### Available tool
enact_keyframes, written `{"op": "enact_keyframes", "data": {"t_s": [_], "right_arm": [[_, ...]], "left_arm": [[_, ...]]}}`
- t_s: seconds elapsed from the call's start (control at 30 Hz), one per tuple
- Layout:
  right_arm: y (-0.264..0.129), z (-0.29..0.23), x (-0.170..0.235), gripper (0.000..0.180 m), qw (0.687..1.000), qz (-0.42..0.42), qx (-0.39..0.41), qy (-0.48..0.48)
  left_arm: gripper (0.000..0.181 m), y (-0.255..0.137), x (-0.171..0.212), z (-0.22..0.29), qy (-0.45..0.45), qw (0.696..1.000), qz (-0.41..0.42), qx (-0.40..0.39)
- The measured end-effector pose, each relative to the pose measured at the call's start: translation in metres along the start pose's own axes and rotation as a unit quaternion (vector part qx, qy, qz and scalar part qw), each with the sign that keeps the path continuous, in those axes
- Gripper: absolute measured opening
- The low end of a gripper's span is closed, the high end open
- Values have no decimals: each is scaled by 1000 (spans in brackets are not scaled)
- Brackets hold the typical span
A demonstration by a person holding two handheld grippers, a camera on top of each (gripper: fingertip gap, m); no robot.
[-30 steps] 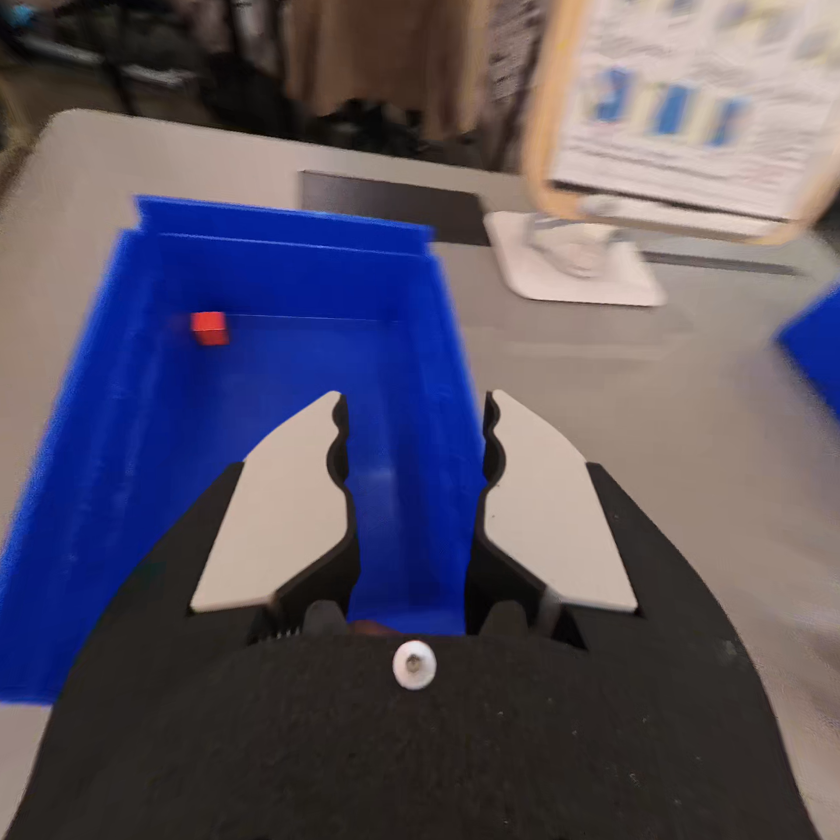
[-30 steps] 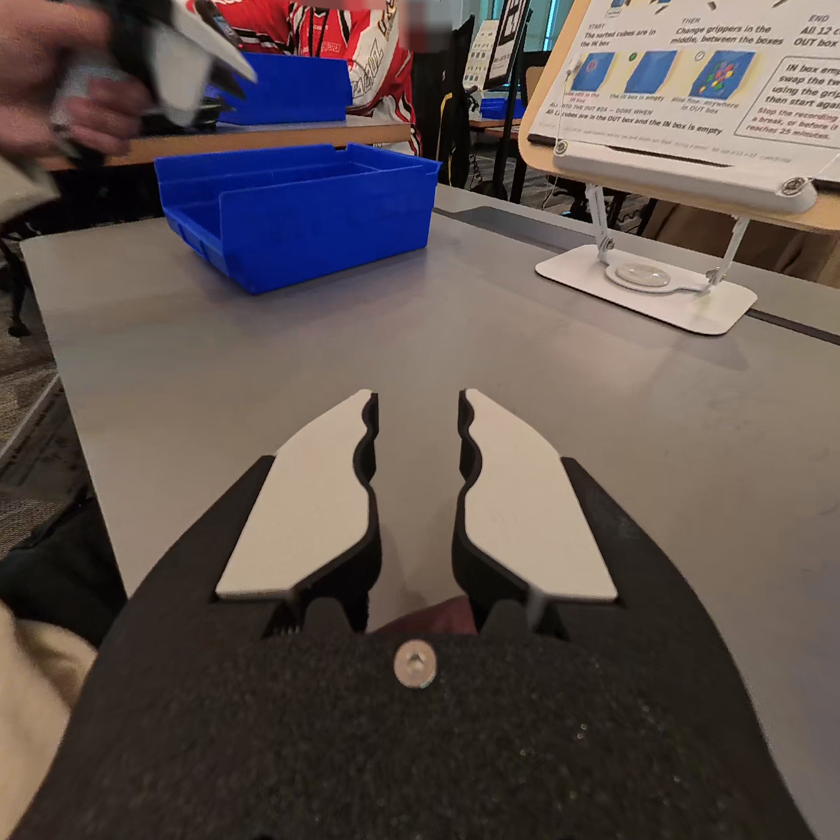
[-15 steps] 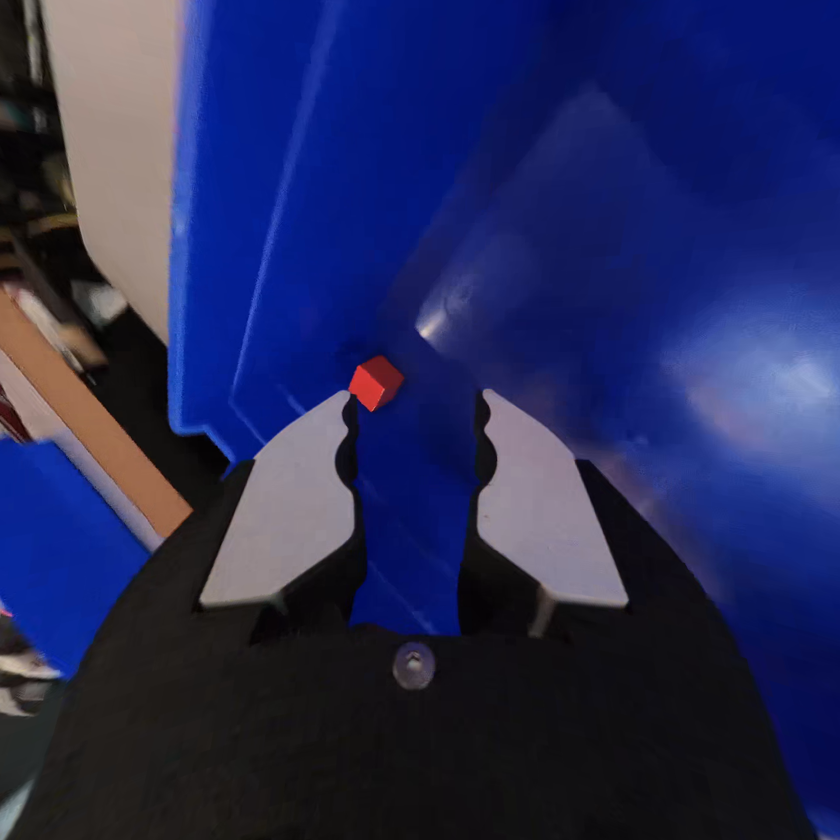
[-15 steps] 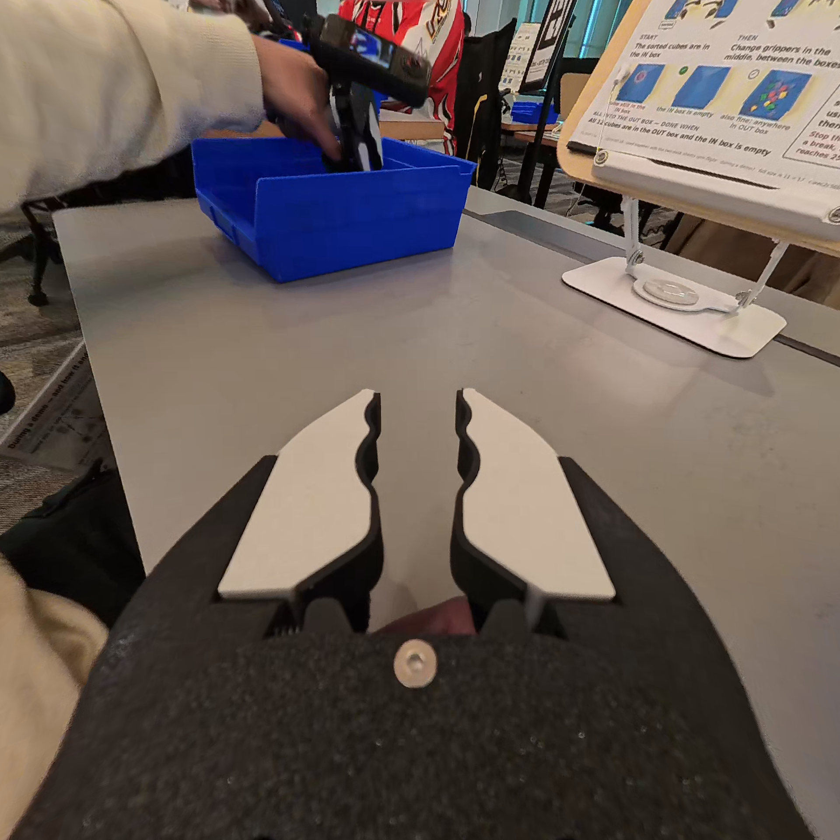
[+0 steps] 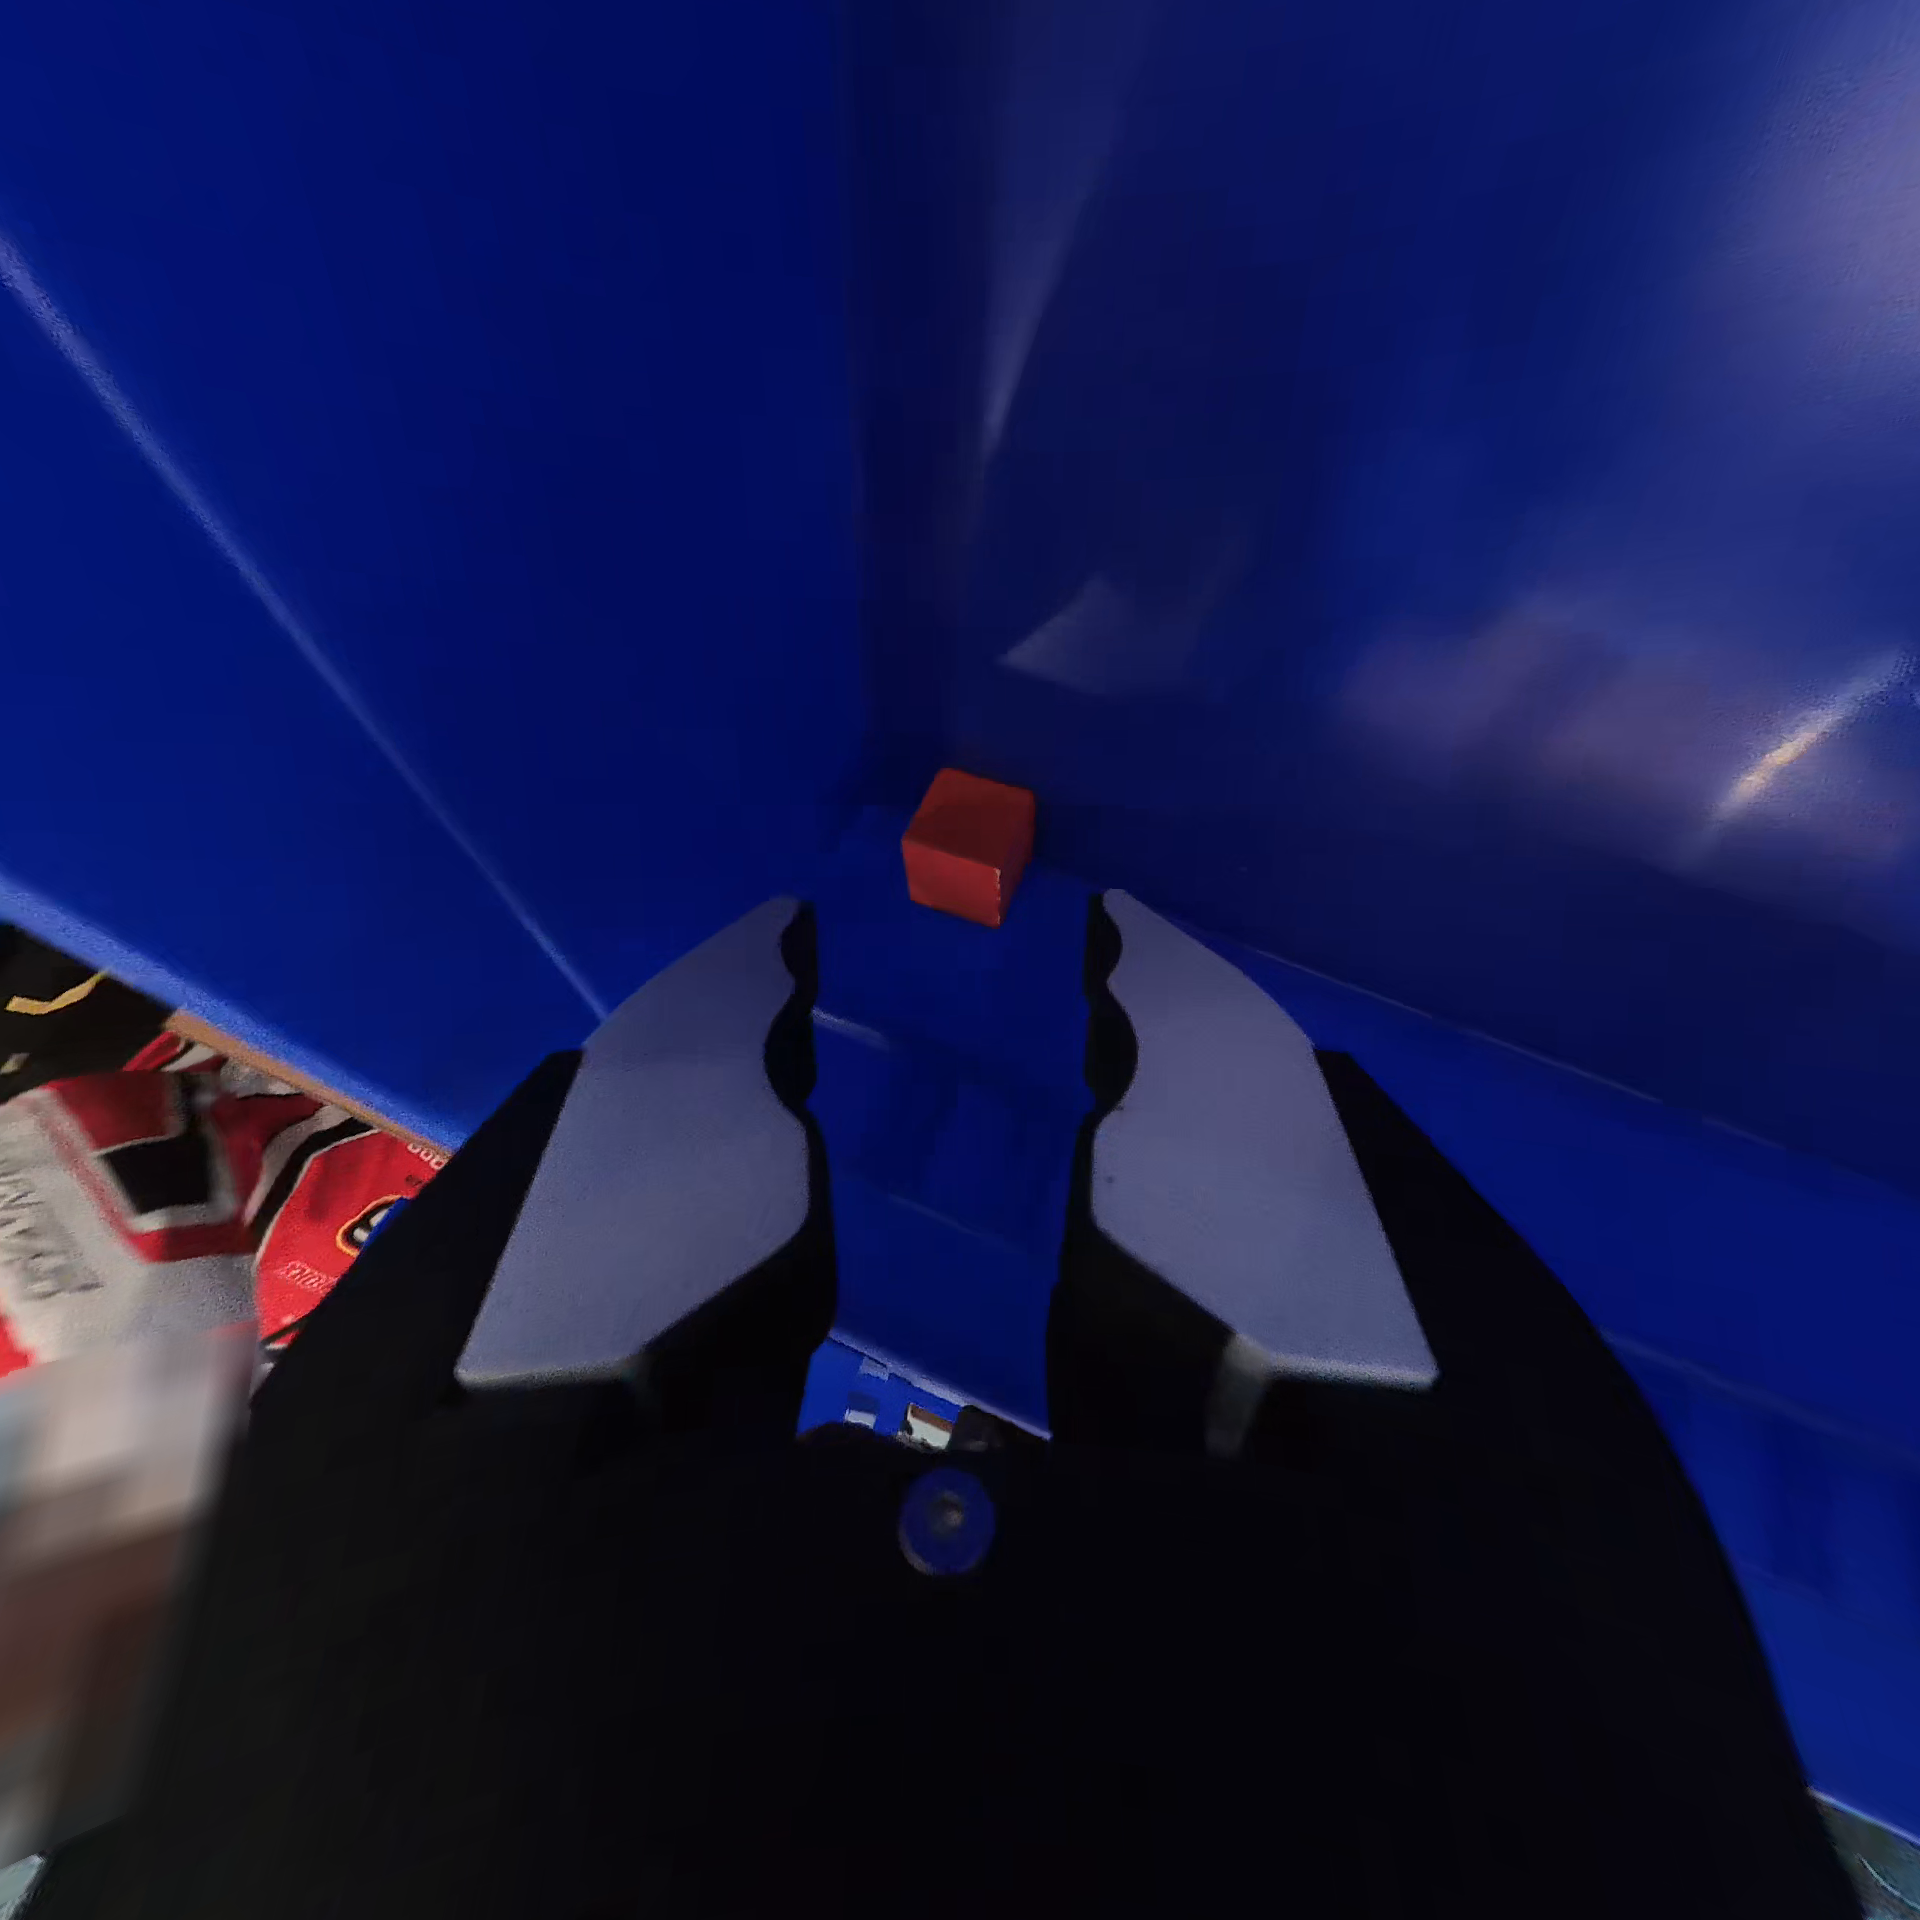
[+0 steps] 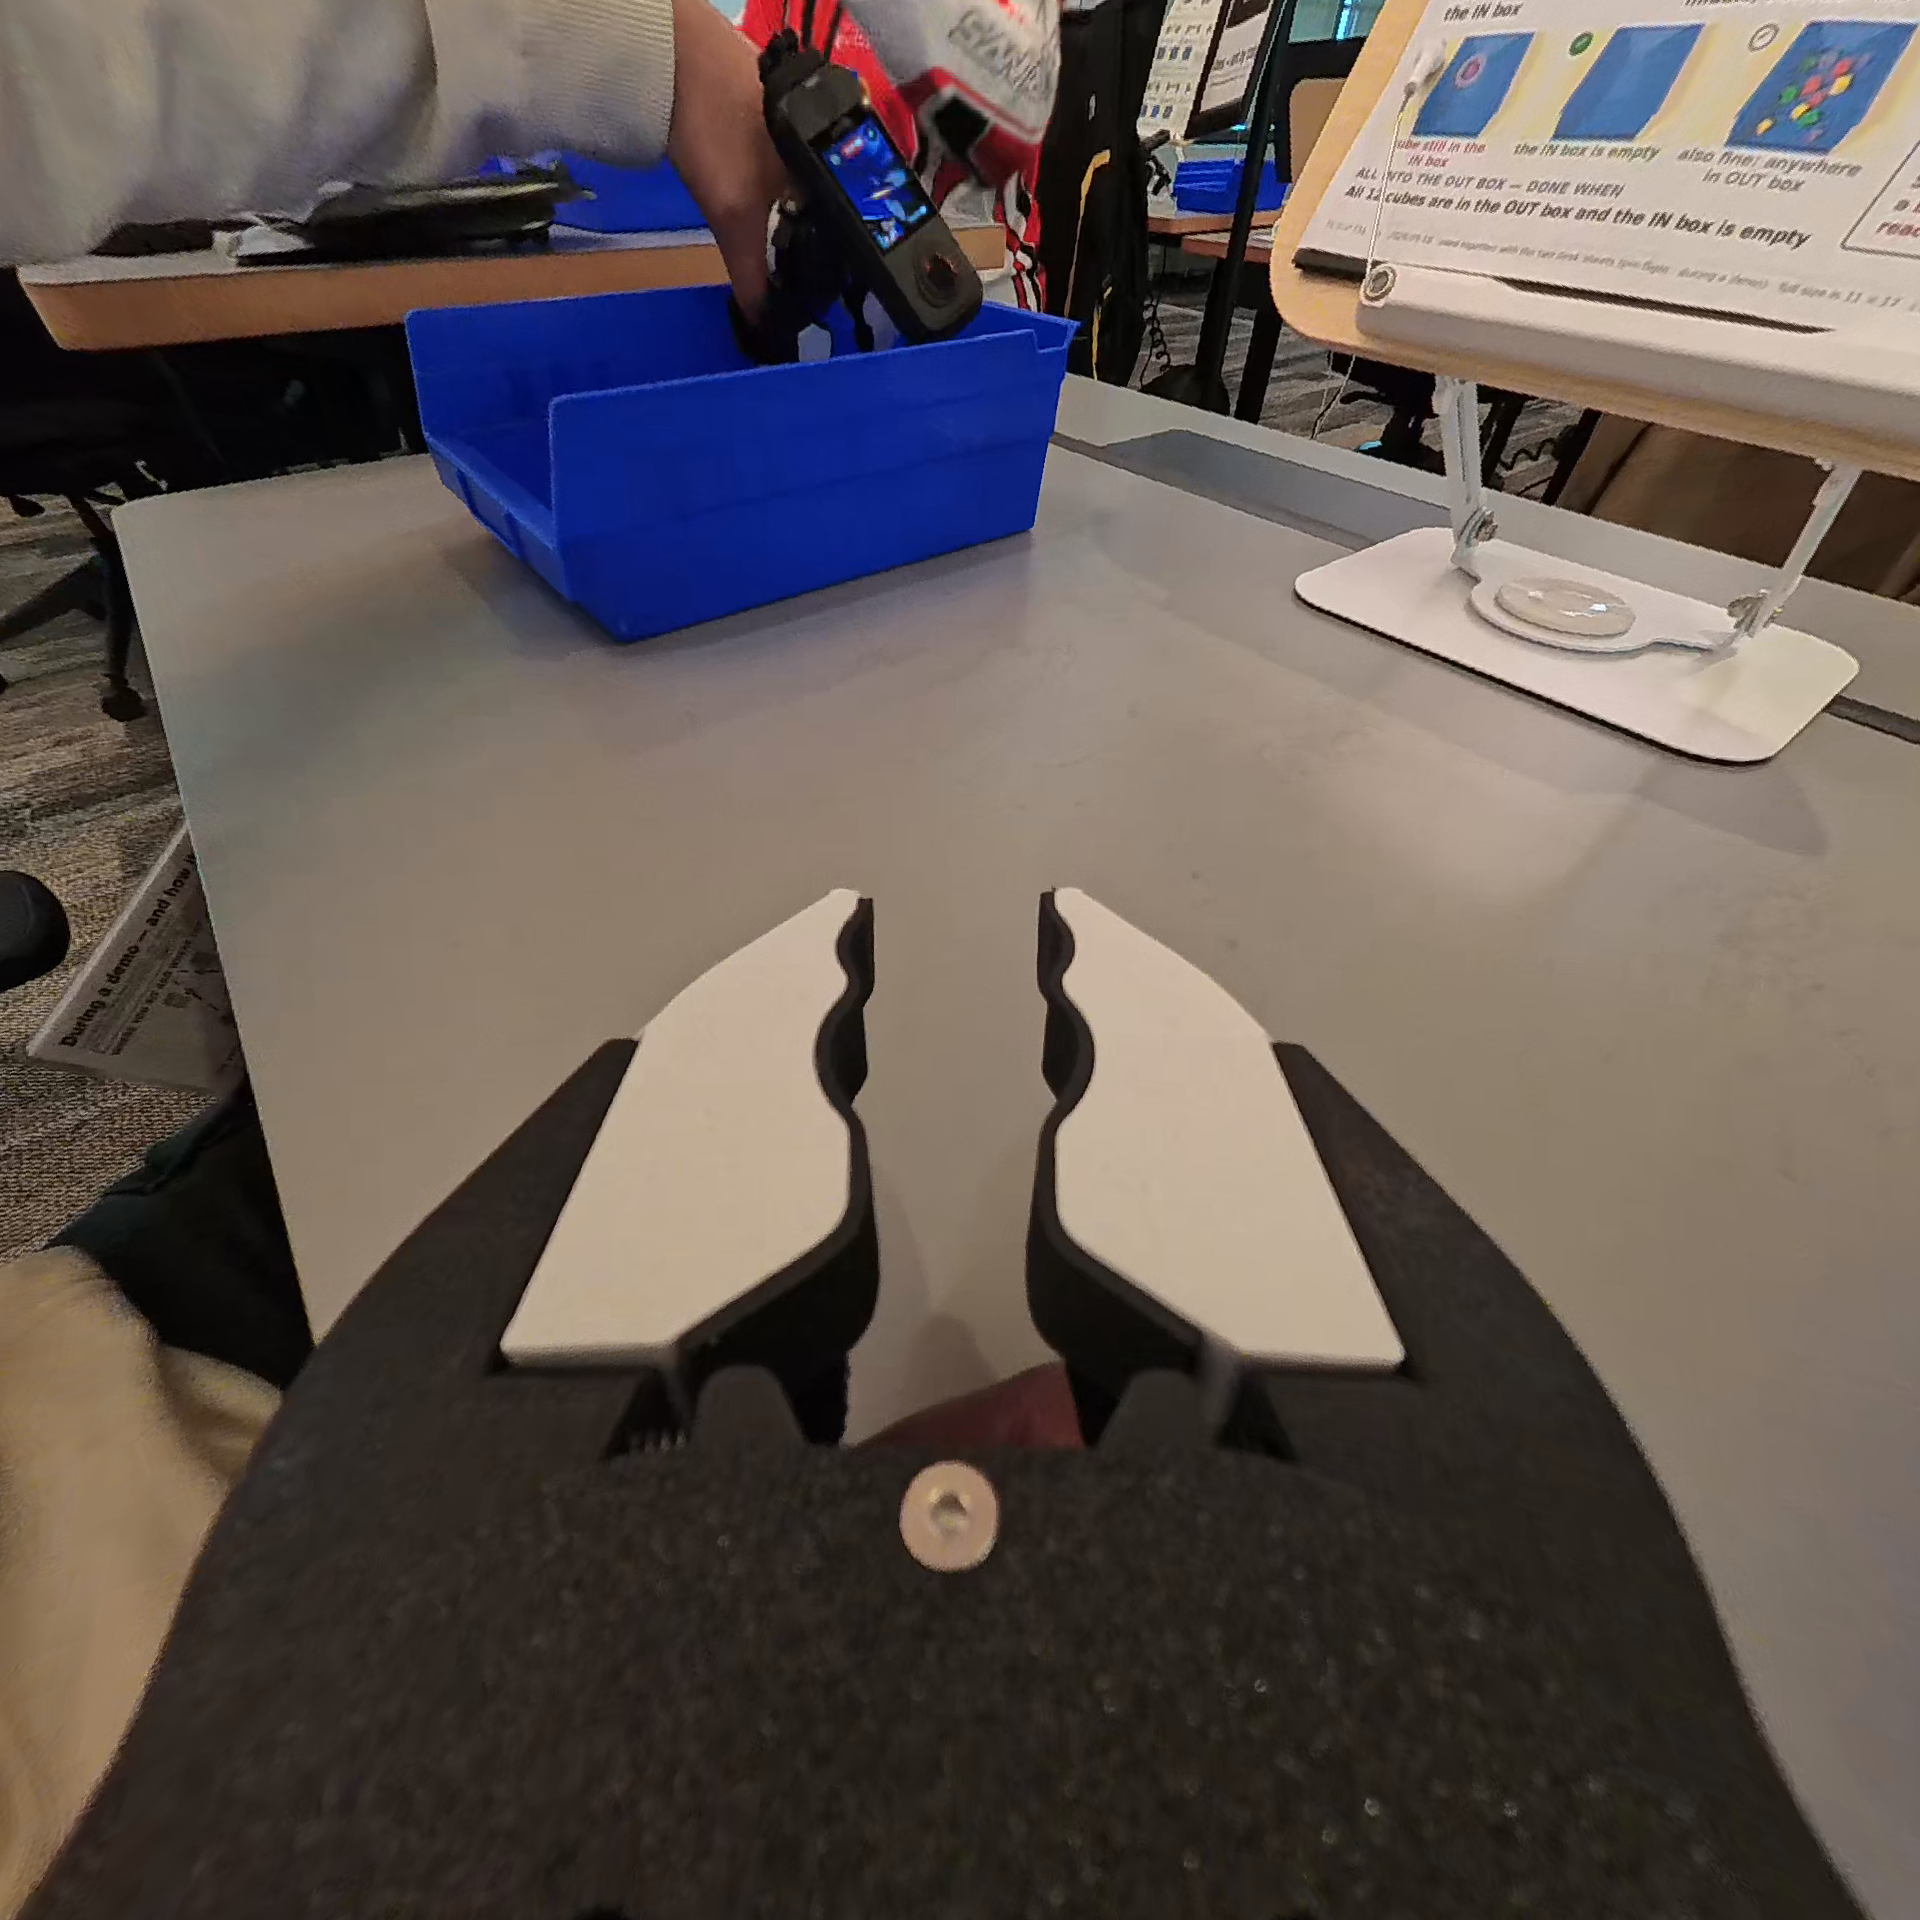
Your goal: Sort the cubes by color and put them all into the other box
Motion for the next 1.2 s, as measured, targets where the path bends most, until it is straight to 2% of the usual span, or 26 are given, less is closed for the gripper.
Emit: {"op": "enact_keyframes", "data": {"t_s": [0.2,0.33,0.4,0.53,0.67,0.8,0.9,1.0,1.1,1.2], "right_arm": [[-1,2,0,29,1000,6,-4,13],[-1,2,0,29,1000,5,-9,15],[0,2,0,29,1000,4,-11,14],[-1,0,0,29,1000,2,-11,8],[-2,-1,0,28,1000,2,-10,6],[-5,0,1,28,1000,4,-12,11],[-8,2,0,28,1000,4,-9,7],[-10,4,-4,28,1000,5,-2,-2],[-14,10,-11,28,1000,11,7,-13],[-19,21,-18,28,1000,25,15,-10]], "left_arm": [[49,19,1,1,12,1000,-23,16],[39,26,-2,2,28,999,-42,14],[26,27,-3,3,27,998,-48,20],[23,23,-3,8,21,998,-60,25],[23,-5,6,11,-23,1000,-1,17],[22,-54,18,18,-119,984,136,3],[22,-98,24,31,-201,940,275,-9],[22,-145,23,54,-265,868,419,-4],[22,-188,14,83,-315,768,556,35],[22,-216,-5,118,-339,655,664,122]]}}
Point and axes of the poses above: each gripper's, where its closed fingertips meet, y out along the fingers, x out of its underside, z = x × y across the jaws, the point moved 7 cm from there along -y, back along the fingers, and after that the axes turned 6 degrees about -y, right-handed, at the moved point
